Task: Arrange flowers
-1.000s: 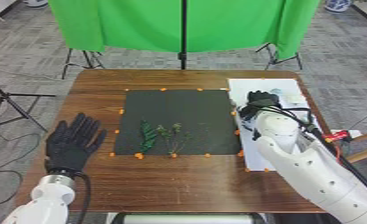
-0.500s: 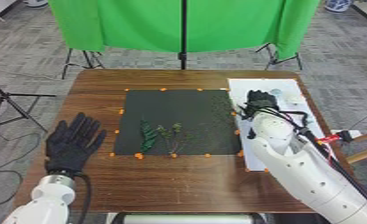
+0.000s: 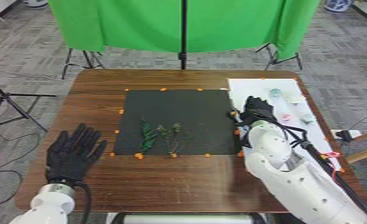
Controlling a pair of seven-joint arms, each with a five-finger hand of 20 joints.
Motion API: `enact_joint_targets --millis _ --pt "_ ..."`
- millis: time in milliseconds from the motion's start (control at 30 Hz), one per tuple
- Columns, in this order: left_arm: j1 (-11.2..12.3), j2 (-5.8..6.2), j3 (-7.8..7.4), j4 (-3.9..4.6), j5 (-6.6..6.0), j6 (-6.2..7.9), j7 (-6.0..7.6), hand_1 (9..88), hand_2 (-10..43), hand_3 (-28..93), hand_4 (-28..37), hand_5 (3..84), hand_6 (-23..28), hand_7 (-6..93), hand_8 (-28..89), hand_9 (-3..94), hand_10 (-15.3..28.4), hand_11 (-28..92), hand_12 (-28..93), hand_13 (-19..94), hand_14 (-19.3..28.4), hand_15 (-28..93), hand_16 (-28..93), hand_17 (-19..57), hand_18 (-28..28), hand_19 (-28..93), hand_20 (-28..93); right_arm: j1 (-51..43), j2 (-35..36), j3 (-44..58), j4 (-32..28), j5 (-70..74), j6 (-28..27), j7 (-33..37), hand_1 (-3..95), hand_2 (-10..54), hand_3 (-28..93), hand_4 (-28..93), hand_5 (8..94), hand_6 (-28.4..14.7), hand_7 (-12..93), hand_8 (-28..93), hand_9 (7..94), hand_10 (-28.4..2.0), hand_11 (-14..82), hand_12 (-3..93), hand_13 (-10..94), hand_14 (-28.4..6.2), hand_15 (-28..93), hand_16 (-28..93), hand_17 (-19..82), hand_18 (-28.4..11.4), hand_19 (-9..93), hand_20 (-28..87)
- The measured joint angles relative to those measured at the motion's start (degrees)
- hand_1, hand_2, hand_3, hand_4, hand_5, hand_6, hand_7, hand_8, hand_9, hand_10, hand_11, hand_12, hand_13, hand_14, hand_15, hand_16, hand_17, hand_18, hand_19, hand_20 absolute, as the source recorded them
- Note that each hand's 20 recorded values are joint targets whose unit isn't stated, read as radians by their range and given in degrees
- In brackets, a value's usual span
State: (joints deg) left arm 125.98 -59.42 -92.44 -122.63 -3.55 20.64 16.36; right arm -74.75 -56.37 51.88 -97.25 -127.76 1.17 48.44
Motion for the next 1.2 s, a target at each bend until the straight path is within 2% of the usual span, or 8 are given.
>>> enact_joint_targets --millis 167,433,733,1000,1133,1200 --pt "1.07 0.0 -0.15 -0.17 0.0 -0.04 0.13 32.1 14.2 74 -28.3 46.1 6.3 24.4 -12 42.0 14.8 28 11 32 14.1 42 -8 -3.2 14.2 40 15 -1.11 -0.74 2.54 -6.15 12.2 0.5 8.32 55.8 -9.5 77 -10 75.1 0.2 48 19 92.6 -9.1 12.4 48.5 80 -4.5 42 55 46 -26.6 92 40" --pt "1.79 0.31 -0.2 -0.29 -0.08 0.25 0.52 32.0 14.3 74 -28.3 46.0 6.3 24.7 -13 41.8 14.7 28 11 32 14.1 42 -8 -3.2 14.1 40 15 -1.85 -4.17 2.92 -10.75 8.88 1.59 9.94 55.5 -9.5 77 -8 74.0 -0.3 49 19 92.4 -9.4 13.1 49.6 80 -4.7 43 55 47 -27.1 93 38" --pt "1.65 1.93 0.51 -0.41 -0.15 1.15 0.76 32.0 14.4 74 -28.3 45.7 6.3 24.7 -13 41.4 14.4 29 11 32 13.8 42 -9 -3.0 14.0 40 15 -6.02 -12.21 2.71 -11.27 6.55 4.75 14.31 55.2 -9.5 77 -9 72.6 -0.5 51 19 91.5 -9.5 14.1 50.1 80 -4.8 44 54 47 -27.0 93 36" --pt "1.63 2.53 0.97 -0.55 -0.42 1.41 1.17 32.0 14.5 74 -28.3 45.5 6.3 24.8 -13 41.0 14.3 29 10 32 13.6 42 -9 -2.9 13.9 39 15 -8.52 -15.08 1.84 -10.25 6.43 9.68 14.81 55.7 -9.5 77 -11 70.5 -0.3 54 18 90.6 -9.3 14.8 50.0 79 -5.0 44 54 46 -26.9 93 36" --pt "1.55 2.72 1.12 -0.56 -0.55 1.47 1.34 32.0 14.5 74 -28.3 45.6 6.3 24.9 -13 41.0 14.4 29 10 32 13.6 42 -9 -2.8 13.8 39 15 -8.6 -15.93 1.63 -9.92 6.2 10.18 14.9 56.4 -9.5 76 -13 68.7 -0.7 56 17 88.9 -9.5 15.5 49.3 77 -5.9 46 52 45 -26.8 93 36" --pt "1.48 2.73 1.16 -0.56 -0.67 1.55 1.35 32.0 14.5 74 -28.3 45.6 6.3 25.1 -13 41.0 14.4 29 10 32 13.6 42 -9 -2.9 13.8 39 15 -8.6 -16.05 1.4 -9.91 5.96 10.13 14.85 55.8 -9.5 74 -15 68.7 -2.0 52 17 87.9 -10.2 15.4 48.1 74 -7.1 48 50 44 -27.0 93 35"
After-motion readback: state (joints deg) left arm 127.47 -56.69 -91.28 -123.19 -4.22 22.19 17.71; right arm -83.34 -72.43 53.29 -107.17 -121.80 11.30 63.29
